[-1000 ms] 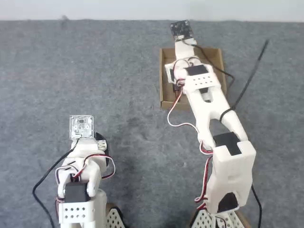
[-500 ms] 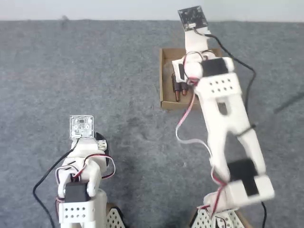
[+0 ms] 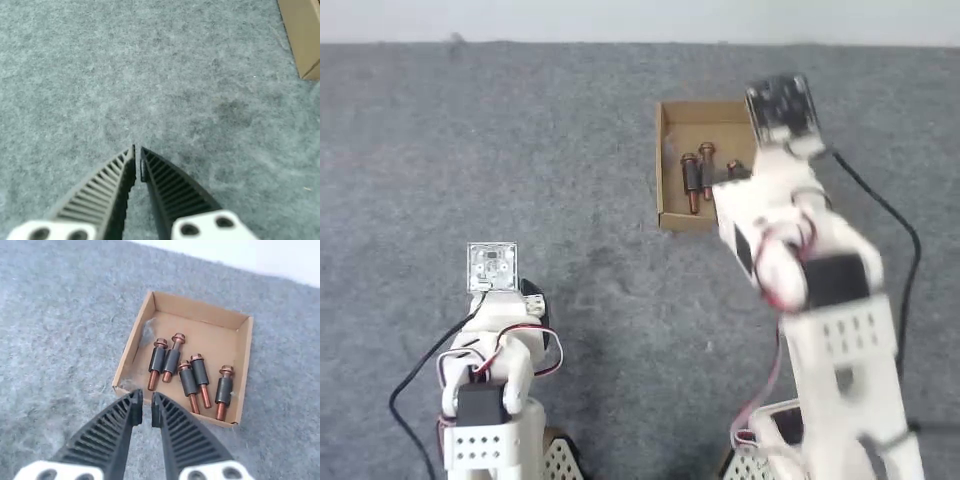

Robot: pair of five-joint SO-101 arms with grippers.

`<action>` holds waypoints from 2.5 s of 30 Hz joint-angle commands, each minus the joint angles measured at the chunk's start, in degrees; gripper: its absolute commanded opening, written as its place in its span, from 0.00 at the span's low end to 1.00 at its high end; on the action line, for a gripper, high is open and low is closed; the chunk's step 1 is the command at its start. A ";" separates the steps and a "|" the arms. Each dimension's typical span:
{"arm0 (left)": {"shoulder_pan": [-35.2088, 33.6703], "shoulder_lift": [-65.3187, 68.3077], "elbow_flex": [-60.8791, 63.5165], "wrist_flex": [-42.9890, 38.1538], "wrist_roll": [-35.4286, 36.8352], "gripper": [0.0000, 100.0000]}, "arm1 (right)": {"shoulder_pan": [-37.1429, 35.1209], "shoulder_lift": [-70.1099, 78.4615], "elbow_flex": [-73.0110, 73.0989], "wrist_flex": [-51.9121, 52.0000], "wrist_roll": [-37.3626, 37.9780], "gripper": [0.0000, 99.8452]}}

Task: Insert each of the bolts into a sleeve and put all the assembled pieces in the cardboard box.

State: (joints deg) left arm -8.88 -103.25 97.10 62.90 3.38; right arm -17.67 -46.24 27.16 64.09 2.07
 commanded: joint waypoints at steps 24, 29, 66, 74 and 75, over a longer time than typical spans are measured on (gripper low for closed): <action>-0.18 -1.23 -2.33 -1.41 -0.18 0.01 | 15.60 -50.33 59.87 -16.04 4.31 0.01; -0.09 -1.32 -1.71 -0.18 0.00 0.01 | 16.04 -50.33 64.26 -13.76 -0.18 0.01; -0.44 -1.23 -0.57 9.49 -0.09 0.01 | 15.96 -50.42 68.75 4.00 -5.10 0.01; -0.44 -1.23 -0.57 9.49 -0.09 0.01 | 15.60 -58.15 69.36 11.03 -5.01 0.01; -0.44 -1.23 -0.57 9.49 -0.09 0.01 | 15.52 -57.54 69.36 11.03 -5.19 0.01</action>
State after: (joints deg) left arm -8.97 -103.25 97.10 72.22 3.38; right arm -2.46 -103.56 95.30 72.88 -2.42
